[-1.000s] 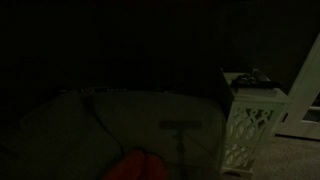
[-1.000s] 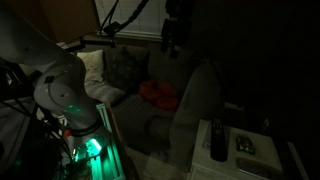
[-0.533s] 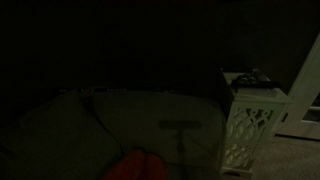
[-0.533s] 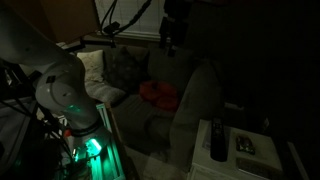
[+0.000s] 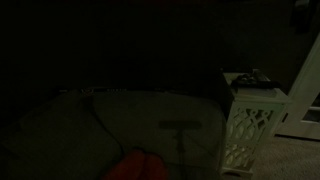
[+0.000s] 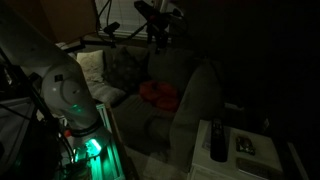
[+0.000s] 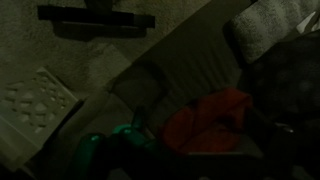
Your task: Move an object and it was not done smoothly
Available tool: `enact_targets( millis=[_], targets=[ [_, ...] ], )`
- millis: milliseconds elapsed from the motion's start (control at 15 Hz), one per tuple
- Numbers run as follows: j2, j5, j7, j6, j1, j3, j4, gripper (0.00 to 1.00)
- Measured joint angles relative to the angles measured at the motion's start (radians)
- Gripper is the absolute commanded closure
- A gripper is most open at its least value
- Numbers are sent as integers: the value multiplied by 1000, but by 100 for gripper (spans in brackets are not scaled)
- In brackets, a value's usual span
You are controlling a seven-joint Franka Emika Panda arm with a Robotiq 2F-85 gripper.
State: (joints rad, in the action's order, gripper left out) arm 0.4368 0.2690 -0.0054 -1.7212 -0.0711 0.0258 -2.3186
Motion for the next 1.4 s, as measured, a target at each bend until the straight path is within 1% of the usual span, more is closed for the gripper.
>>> enact_targets(
  millis=[200,333,400,533,667,867,933,1067,1133,1267,1400],
  targets=[
    [-51,19,18,-188,-66,103,-57,0],
    [-104,19,53,-304,-105,170,-73,0],
    [-135,19,81,-345,-123,200,-72,0],
    [-192,13,120,-350,-148,238,-53,0],
    [-223,12,129,-348,-155,245,-33,0],
    [-230,11,129,-343,-153,237,-22,0],
    [-230,28,131,-360,-153,234,-25,0],
    [-250,106,129,-463,-154,226,-36,0],
    [-283,144,127,-542,-155,225,-35,0],
    [-386,237,79,-718,-163,224,-22,0],
    [-514,315,-11,-867,-175,232,12,0]
  ],
)
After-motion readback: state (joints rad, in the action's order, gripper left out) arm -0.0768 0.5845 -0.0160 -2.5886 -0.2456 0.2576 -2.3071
